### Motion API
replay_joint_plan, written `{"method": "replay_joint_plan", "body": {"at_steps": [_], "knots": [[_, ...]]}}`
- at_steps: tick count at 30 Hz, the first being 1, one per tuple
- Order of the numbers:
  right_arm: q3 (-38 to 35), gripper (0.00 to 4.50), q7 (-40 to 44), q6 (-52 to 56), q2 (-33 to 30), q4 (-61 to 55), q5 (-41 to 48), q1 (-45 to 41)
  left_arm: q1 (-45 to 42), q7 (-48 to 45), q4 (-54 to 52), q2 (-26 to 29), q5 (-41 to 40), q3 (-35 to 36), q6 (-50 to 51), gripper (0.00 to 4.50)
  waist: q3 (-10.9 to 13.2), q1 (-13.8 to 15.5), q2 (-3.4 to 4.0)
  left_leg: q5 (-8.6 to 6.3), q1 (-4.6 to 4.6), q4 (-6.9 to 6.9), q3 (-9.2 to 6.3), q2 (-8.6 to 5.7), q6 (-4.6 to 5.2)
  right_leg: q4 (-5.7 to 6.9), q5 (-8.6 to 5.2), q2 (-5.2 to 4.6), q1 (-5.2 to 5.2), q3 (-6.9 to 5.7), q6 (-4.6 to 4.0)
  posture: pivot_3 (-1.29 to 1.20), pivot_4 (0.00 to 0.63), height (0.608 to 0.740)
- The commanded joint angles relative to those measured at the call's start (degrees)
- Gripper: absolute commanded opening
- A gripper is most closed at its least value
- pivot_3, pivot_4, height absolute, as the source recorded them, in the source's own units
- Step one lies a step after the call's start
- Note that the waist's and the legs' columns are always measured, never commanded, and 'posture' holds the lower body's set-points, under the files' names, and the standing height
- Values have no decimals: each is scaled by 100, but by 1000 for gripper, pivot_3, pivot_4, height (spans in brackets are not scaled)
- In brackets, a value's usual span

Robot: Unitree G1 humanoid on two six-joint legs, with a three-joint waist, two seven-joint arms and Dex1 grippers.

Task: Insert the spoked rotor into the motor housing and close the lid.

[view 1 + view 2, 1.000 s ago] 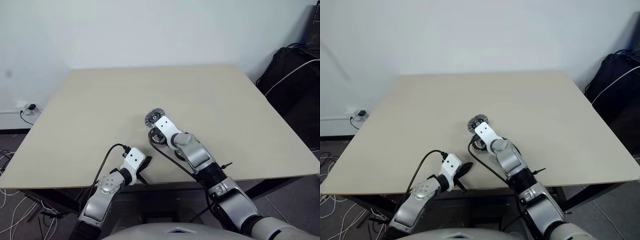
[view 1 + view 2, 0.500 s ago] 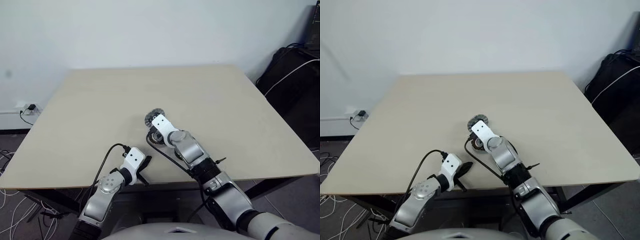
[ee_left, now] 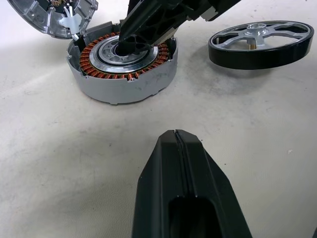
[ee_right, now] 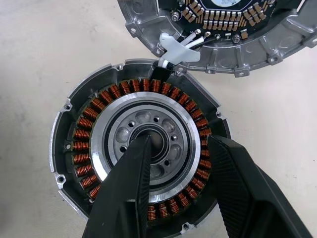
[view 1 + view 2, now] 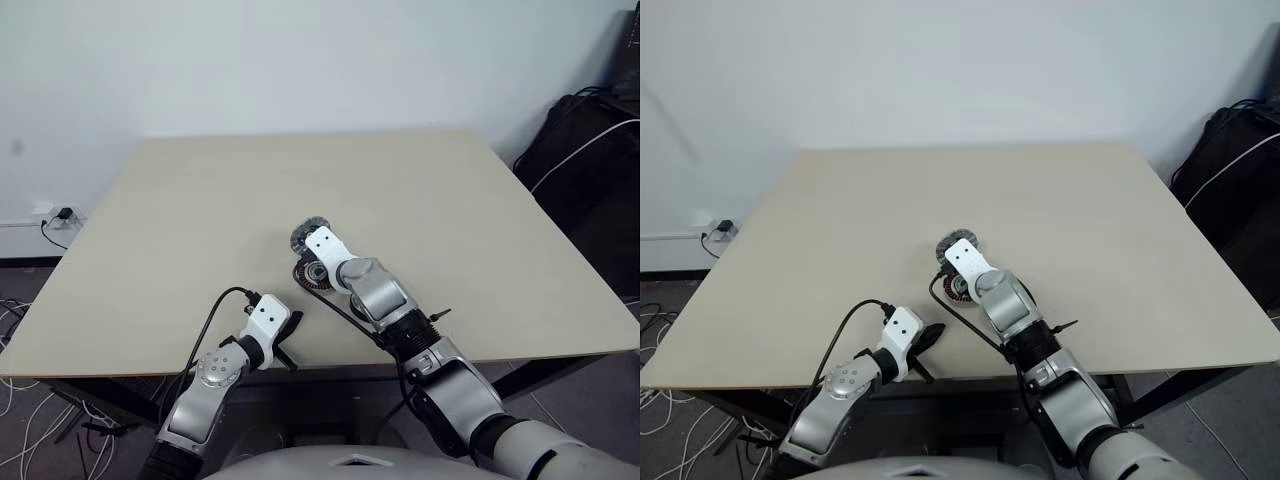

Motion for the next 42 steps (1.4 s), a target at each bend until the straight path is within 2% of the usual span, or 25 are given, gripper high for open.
{"method": "replay_joint_plan", "body": {"at_steps": [1, 3, 7, 24, 42], "knots": [[53, 1750, 87, 186, 12, -20, 63, 22, -79, 3, -179, -27, -75, 17, -102, 0, 0, 0, 0, 0, 0, -2, 0, 0, 0, -1, 0, 0, 0, 0, 0, 0, 0, 740], [56, 1337, 88, 187, 10, -31, 57, 31, -82, 1, -174, -25, -72, 17, -106, 0, 0, -1, 0, 0, 0, -5, 0, 0, 0, -1, -1, -1, -2, 0, -1, 0, 0, 740], [71, 15, 90, 177, 7, -52, 71, 41, -97, -7, -163, -19, -70, 17, -104, 0, -1, 0, 0, 0, 0, -4, 0, 0, -1, -1, -1, -1, -2, 0, -1, 0, 0, 740], [-124, 15, -79, -290, -122, -700, 203, 207, -105, -49, -166, 1, -79, 2, -81, 0, 1, -1, 0, 0, -5, -5, -1, 0, -1, -2, -1, -1, -7, 0, -1, 0, 0, 740], [122, 15, 243, -516, -20, -377, 345, 227, -84, -35, -191, -10, -82, 30, -60, 0, 2, -3, -1, 1, -5, -5, -1, 0, -2, -1, -1, 0, -8, 0, -1, 0, 0, 740]]}}
